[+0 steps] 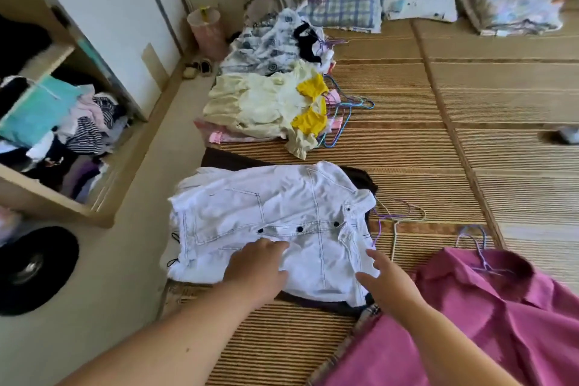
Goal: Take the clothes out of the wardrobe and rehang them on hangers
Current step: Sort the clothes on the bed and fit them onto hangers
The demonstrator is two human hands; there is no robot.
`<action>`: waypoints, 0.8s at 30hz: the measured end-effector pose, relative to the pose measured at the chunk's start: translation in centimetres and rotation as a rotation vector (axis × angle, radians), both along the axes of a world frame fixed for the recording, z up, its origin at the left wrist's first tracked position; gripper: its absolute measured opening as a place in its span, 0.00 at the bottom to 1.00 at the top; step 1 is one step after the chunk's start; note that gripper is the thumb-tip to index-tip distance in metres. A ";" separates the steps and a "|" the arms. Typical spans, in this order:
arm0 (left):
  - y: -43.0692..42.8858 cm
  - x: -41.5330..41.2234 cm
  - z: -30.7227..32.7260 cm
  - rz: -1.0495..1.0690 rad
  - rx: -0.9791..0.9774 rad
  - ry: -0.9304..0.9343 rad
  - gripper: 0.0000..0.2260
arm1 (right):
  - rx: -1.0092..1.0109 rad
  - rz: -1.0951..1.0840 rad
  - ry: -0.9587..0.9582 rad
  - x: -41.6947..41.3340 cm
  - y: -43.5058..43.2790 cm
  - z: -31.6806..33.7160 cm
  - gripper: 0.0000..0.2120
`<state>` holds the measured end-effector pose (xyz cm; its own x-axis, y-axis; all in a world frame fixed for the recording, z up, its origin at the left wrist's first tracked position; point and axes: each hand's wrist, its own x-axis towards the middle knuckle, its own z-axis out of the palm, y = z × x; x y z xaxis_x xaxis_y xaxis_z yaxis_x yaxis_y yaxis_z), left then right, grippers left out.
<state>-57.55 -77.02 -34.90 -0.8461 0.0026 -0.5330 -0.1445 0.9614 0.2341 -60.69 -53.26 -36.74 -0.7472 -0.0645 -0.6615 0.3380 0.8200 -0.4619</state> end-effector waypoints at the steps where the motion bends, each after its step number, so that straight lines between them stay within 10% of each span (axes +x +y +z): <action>1: -0.2 -1.1 -1.6 -0.039 0.004 -0.014 0.25 | -0.015 -0.059 -0.009 -0.3 -0.3 -1.4 0.29; 19: -2.9 -10.6 -19.7 -0.318 0.065 -0.089 0.27 | -0.284 -0.753 0.039 -10.4 -0.1 -17.4 0.26; 24: -4.1 -9.9 -21.1 -0.358 0.053 -0.038 0.19 | -0.049 -0.704 -0.034 -10.9 -1.1 -17.2 0.30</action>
<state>-67.45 -81.17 -56.01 -0.7664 0.3237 -0.5548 0.1896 0.9393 0.2861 -71.63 -54.40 -53.92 -0.6015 0.3965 -0.6935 0.7952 0.3801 -0.4724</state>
